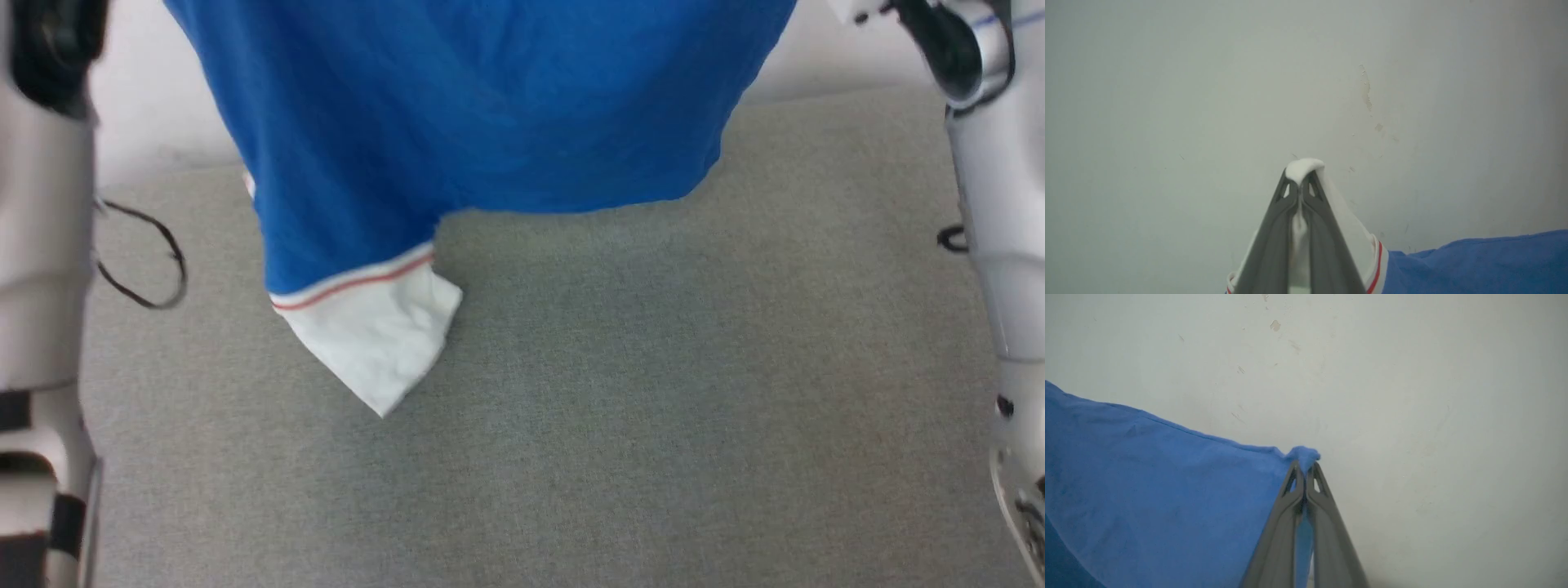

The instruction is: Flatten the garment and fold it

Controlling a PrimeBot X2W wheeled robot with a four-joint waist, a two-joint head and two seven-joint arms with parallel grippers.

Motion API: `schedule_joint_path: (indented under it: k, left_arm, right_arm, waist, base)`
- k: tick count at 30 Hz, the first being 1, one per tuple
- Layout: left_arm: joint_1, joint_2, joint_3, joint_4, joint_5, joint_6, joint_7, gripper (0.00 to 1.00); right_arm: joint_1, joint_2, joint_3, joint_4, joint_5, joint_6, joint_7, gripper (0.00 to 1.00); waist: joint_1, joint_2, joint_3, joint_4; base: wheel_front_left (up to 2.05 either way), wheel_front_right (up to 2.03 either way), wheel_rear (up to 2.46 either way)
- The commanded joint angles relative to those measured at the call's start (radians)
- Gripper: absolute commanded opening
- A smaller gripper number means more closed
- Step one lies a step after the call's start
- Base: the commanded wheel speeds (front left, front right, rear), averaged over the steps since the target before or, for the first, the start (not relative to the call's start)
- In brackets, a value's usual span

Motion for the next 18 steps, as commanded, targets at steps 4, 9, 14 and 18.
schedule_joint_path:
  k: [4, 9, 14, 18]
  left_arm:
    - [-0.105, 0.014, -0.002, 0.039, 0.026, 0.005, -0.024, 0.00]
    - [-0.226, 0.006, -0.004, 0.065, 0.036, -0.001, -0.052, 0.00]
    - [-0.348, -0.006, -0.019, 0.088, 0.061, -0.025, -0.130, 0.00]
    - [-0.430, -0.007, -0.047, 0.098, 0.089, -0.073, -0.220, 0.00]
  right_arm:
    - [-0.091, 0.022, 0.000, 0.067, -0.032, -0.001, -0.027, 0.00]
    - [-0.187, 0.037, -0.028, 0.132, -0.078, -0.001, -0.058, 0.00]
    - [-0.289, 0.058, -0.077, 0.176, -0.133, -0.001, -0.104, 0.00]
    - [-0.365, 0.070, -0.109, 0.188, -0.199, -0.001, -0.169, 0.00]
  waist:
    - [-0.0001, 0.0001, 0.075, -0.030]
    - [-0.0001, 0.0001, 0.167, -0.036]
    - [-0.0001, 0.0001, 0.276, -0.033]
    - [-0.0001, 0.0001, 0.361, -0.027]
  base:
    - [0.00, 0.00, 0.00]
    - [0.00, 0.00, 0.00]
    - [0.00, 0.00, 0.00]
    - [0.00, 0.00, 0.00]
